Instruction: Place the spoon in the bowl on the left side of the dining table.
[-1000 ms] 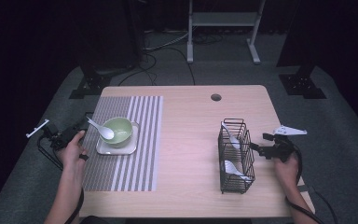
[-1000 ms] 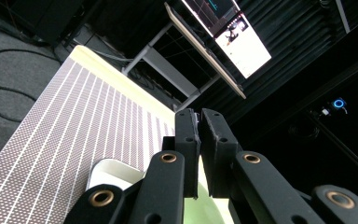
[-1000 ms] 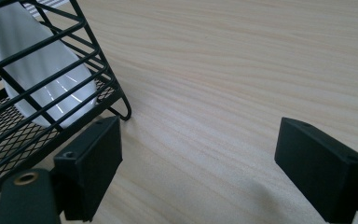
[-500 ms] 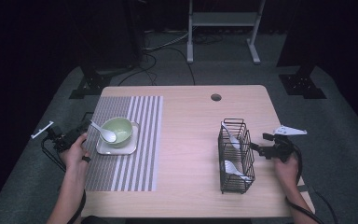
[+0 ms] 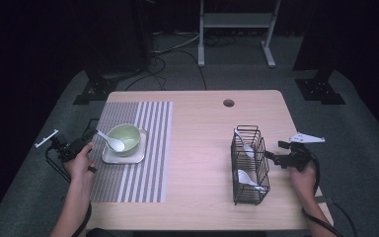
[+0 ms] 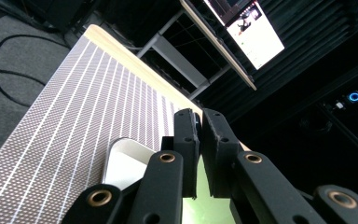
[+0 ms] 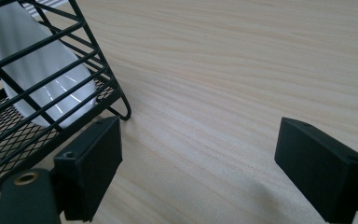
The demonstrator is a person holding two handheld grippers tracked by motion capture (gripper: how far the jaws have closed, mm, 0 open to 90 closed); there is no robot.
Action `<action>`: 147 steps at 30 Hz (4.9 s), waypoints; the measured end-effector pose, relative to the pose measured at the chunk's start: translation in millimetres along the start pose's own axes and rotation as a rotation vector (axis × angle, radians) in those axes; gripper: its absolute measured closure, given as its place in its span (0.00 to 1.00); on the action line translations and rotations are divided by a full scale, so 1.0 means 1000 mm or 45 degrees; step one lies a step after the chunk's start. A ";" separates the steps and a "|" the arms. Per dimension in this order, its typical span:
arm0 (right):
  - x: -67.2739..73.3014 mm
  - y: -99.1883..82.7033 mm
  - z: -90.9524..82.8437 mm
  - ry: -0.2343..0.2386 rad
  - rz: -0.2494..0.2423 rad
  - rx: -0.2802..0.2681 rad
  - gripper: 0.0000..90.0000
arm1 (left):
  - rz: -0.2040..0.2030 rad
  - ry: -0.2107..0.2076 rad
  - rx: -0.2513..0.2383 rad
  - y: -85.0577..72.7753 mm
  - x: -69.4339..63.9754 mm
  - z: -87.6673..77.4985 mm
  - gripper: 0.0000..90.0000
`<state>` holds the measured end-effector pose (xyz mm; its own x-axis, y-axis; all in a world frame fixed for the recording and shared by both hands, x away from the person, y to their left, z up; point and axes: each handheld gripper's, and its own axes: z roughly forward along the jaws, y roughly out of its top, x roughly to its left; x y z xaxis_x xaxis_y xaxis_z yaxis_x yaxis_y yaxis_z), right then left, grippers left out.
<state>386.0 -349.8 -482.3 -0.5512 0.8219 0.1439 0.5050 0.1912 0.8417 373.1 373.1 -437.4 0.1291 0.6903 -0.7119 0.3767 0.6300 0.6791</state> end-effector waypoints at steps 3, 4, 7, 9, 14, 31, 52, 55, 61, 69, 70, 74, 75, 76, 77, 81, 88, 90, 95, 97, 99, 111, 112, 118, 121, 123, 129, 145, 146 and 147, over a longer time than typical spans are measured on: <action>0.000 0.000 0.000 0.003 0.003 -0.001 0.15 | -0.002 0.006 0.007 -0.001 0.002 0.000 0.93; 0.000 0.000 0.000 0.003 0.004 -0.002 0.15 | -0.003 0.007 0.008 -0.002 0.002 0.000 0.93; 0.000 0.000 0.000 0.003 0.006 -0.003 0.15 | -0.003 0.020 0.013 -0.003 0.005 0.000 0.92; 0.000 0.000 -0.001 0.006 0.006 -0.005 0.15 | 0.003 0.022 0.016 -0.003 0.005 0.000 0.91; 0.000 0.000 0.000 0.008 0.006 -0.006 0.15 | 0.011 0.026 0.027 -0.005 0.006 0.001 0.89; 0.000 0.000 0.000 -0.001 0.003 -0.002 0.15 | 0.058 0.059 0.037 -0.006 0.010 -0.007 0.79; 0.000 0.000 0.000 -0.001 0.000 -0.002 0.15 | 0.152 0.010 0.070 -0.006 -0.008 -0.015 0.74; 0.000 0.000 0.000 -0.001 0.000 -0.002 0.15 | 0.158 -0.008 0.079 -0.008 -0.011 -0.015 0.72; 0.000 0.000 0.000 -0.001 0.001 -0.001 0.15 | 0.158 -0.024 0.107 -0.012 -0.014 -0.014 0.65; 0.000 0.000 0.000 -0.001 0.002 -0.002 0.15 | 0.180 -0.034 0.132 -0.013 -0.020 -0.015 0.53; 0.000 0.000 0.000 -0.001 0.001 -0.002 0.15 | 0.182 -0.036 0.136 -0.013 -0.021 -0.015 0.52; 0.000 0.000 0.000 -0.001 0.004 -0.002 0.15 | 0.204 -0.025 0.151 -0.015 -0.025 -0.015 0.46; 0.000 0.000 0.000 -0.001 0.002 -0.003 0.15 | 0.210 -0.020 0.157 -0.015 -0.026 -0.016 0.44; 0.000 0.000 0.000 -0.001 0.004 -0.002 0.15 | 0.214 -0.013 0.152 -0.016 -0.028 -0.016 0.42; 0.000 0.000 0.000 -0.001 0.004 -0.002 0.15 | 0.232 -0.011 0.151 -0.016 -0.031 -0.017 0.42; 0.000 0.000 0.000 -0.001 0.004 -0.003 0.15 | 0.281 -0.009 0.164 -0.018 -0.040 -0.018 0.36; 0.000 0.000 0.000 0.001 0.003 -0.004 0.15 | 0.333 -0.022 0.180 -0.021 -0.052 -0.018 0.31; 0.000 0.000 0.000 0.001 0.002 -0.005 0.15 | 0.334 -0.031 0.187 -0.023 -0.054 -0.017 0.30; 0.000 0.000 0.000 0.001 0.001 -0.006 0.15 | 0.366 -0.041 0.212 -0.027 -0.059 -0.016 0.28; 0.000 0.000 0.000 0.001 0.001 -0.006 0.15 | 0.381 -0.039 0.206 -0.028 -0.062 -0.016 0.27; 0.000 0.000 0.000 0.001 0.002 -0.006 0.15 | 0.388 -0.040 0.198 -0.029 -0.064 -0.017 0.26; 0.000 0.000 0.000 0.000 0.001 -0.006 0.15 | 0.445 -0.083 0.223 -0.040 -0.078 -0.015 0.21; 0.000 0.000 0.000 0.000 0.001 -0.006 0.15 | 0.449 -0.086 0.228 -0.041 -0.079 -0.015 0.21; 0.000 0.000 -0.001 -0.001 0.000 -0.006 0.15 | 0.472 -0.114 0.257 -0.048 -0.086 -0.012 0.20; 0.000 0.000 -0.001 -0.001 0.001 -0.005 0.15 | 0.484 -0.120 0.268 -0.051 -0.088 -0.010 0.18; 0.000 0.000 -0.001 -0.001 0.001 -0.005 0.15 | 0.492 -0.124 0.274 -0.053 -0.089 -0.009 0.18; 0.000 0.000 -0.001 0.000 0.000 -0.006 0.15 | 0.500 -0.132 0.297 -0.060 -0.089 -0.007 0.18; 0.000 0.000 -0.001 -0.001 -0.001 -0.005 0.15 | 0.527 -0.148 0.358 -0.075 -0.097 -0.001 0.13; 0.000 0.000 -0.001 -0.002 -0.002 -0.006 0.15 | 0.533 -0.149 0.364 -0.076 -0.097 0.000 0.13; 0.000 0.000 -0.001 -0.001 -0.002 -0.006 0.15 | 0.535 -0.150 0.369 -0.077 -0.098 0.000 0.12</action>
<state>385.2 -349.8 -482.1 -0.5514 0.8221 0.1417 0.5010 0.1904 0.8442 331.5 256.7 -420.1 0.4200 0.8071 -0.4151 0.5062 0.1713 0.8452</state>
